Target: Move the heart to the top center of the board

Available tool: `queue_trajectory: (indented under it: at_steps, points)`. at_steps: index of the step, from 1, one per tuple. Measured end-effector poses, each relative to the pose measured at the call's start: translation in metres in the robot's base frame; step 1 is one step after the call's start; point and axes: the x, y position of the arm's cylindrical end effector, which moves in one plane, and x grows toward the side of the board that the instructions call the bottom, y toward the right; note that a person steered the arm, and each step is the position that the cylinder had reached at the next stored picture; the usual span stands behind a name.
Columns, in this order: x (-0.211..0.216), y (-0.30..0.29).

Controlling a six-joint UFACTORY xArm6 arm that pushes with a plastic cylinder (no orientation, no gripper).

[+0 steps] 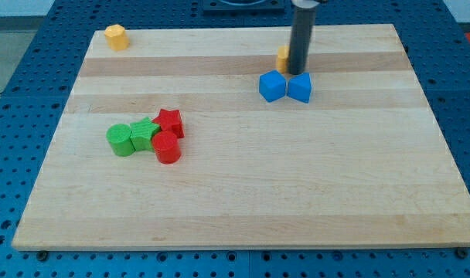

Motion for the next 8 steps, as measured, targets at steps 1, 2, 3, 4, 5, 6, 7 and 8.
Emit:
queue_trajectory:
  at_steps: [1,2,3,4,5,6,7,8]
  points:
    - [-0.006,-0.004]
    - [-0.007,0.014]
    - [-0.015,0.003]
    - [-0.030,-0.017]
    - [-0.052,-0.017]
    - [-0.070,-0.013]
    - [-0.084,-0.017]
    - [-0.088,-0.034]
